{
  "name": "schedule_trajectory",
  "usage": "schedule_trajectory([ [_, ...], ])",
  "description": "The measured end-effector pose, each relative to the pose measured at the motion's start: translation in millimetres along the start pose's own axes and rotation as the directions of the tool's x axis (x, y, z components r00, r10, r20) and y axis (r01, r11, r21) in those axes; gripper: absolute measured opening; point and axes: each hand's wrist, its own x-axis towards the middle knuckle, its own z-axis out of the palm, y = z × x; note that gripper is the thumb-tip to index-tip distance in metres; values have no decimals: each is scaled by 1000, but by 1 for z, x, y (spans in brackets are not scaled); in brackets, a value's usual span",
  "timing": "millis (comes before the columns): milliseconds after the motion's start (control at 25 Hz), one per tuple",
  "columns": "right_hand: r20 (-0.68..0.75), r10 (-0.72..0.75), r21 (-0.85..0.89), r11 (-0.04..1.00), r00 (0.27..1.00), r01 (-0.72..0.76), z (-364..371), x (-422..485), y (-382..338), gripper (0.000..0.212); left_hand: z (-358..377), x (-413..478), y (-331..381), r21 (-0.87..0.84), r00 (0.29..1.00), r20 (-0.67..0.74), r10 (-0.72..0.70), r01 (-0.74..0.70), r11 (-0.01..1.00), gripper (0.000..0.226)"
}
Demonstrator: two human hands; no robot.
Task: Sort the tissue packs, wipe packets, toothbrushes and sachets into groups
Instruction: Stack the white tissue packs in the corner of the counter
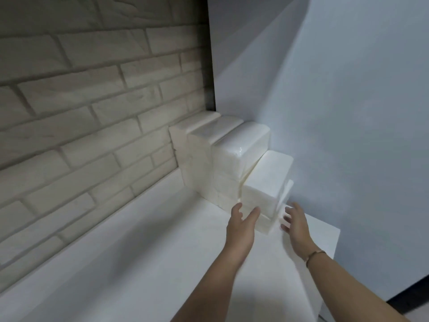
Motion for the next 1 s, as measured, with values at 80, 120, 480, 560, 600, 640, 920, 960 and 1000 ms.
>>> schedule_trajectory([
  [80, 7, 128, 172, 977, 992, -127, -5, 20, -10, 29, 27, 13, 21, 8, 993, -83, 82, -82, 997, 96],
  [120, 43, 166, 193, 966, 985, -171, -7, 31, -13, 32, 40, 20, 28, 39, 984, -138, 115, -111, 993, 105],
  [480, 158, 183, 166, 964, 970, -209, -22, 71, -2, 46, 61, 58, 19, 232, 885, -331, 327, -260, 938, 103],
  [560, 167, 185, 170, 962, 968, -213, -24, 75, 0, 44, 61, 61, 16, 243, 883, -326, 338, -268, 932, 102],
  [600, 160, 184, 173, 962, 970, -211, -25, 75, 0, 43, 61, 63, 15, 239, 885, -323, 335, -266, 934, 102],
  [640, 156, 180, 174, 963, 971, -207, -26, 74, -1, 42, 60, 65, 14, 232, 888, -319, 331, -265, 936, 103],
  [920, -28, 188, 174, 968, 982, -181, -21, 53, 6, 29, 51, 50, 1, 240, 917, -259, 303, -243, 940, 121],
  [960, -113, 195, 163, 971, 974, -176, -15, 41, 10, 25, 43, 45, -6, 255, 925, -249, 287, -224, 941, 116],
  [1000, -153, 196, 163, 972, 969, -171, -7, 29, 14, 22, 34, 39, -14, 270, 931, -241, 273, -206, 941, 108],
])
